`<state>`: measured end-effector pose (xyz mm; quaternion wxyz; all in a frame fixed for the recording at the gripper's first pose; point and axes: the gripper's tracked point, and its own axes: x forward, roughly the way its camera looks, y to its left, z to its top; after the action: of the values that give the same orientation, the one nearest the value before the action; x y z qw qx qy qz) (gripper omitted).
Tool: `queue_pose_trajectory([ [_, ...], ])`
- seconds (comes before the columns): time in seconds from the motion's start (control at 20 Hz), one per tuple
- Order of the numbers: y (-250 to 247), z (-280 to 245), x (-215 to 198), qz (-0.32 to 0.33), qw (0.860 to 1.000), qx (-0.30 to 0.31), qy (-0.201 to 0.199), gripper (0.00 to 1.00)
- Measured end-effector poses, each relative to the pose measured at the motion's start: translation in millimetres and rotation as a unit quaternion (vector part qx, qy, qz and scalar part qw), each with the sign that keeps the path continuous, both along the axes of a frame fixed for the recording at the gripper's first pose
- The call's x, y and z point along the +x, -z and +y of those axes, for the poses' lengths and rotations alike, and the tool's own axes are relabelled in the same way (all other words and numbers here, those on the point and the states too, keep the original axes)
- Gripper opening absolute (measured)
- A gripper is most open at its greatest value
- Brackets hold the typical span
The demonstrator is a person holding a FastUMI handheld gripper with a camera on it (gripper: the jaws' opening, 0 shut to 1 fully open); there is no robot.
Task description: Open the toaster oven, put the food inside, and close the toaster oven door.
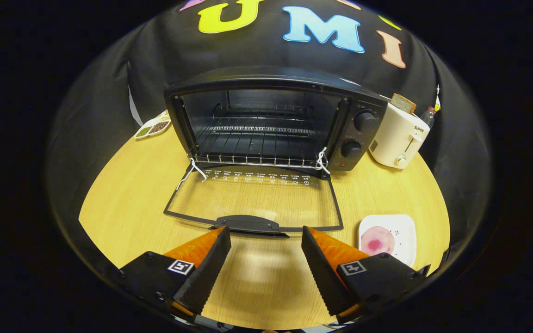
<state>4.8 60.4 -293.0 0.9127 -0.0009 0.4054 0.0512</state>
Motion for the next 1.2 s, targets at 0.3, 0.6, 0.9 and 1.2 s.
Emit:
queue_pose_trajectory([
  [0.3, -32.6, -70.1, -25.8, -0.011, 0.998, -0.054, -0.013, 0.98],
  [0.6, -49.3, -149.7, -30.7, 0.003, 0.998, -0.060, 0.024, 0.99],
  [0.9, -20.7, -215.6, -28.4, 0.053, 0.997, -0.046, 0.026, 0.98],
  [1.2, 24.5, -259.3, -23.8, 0.131, 0.991, -0.004, 0.016, 0.99],
])
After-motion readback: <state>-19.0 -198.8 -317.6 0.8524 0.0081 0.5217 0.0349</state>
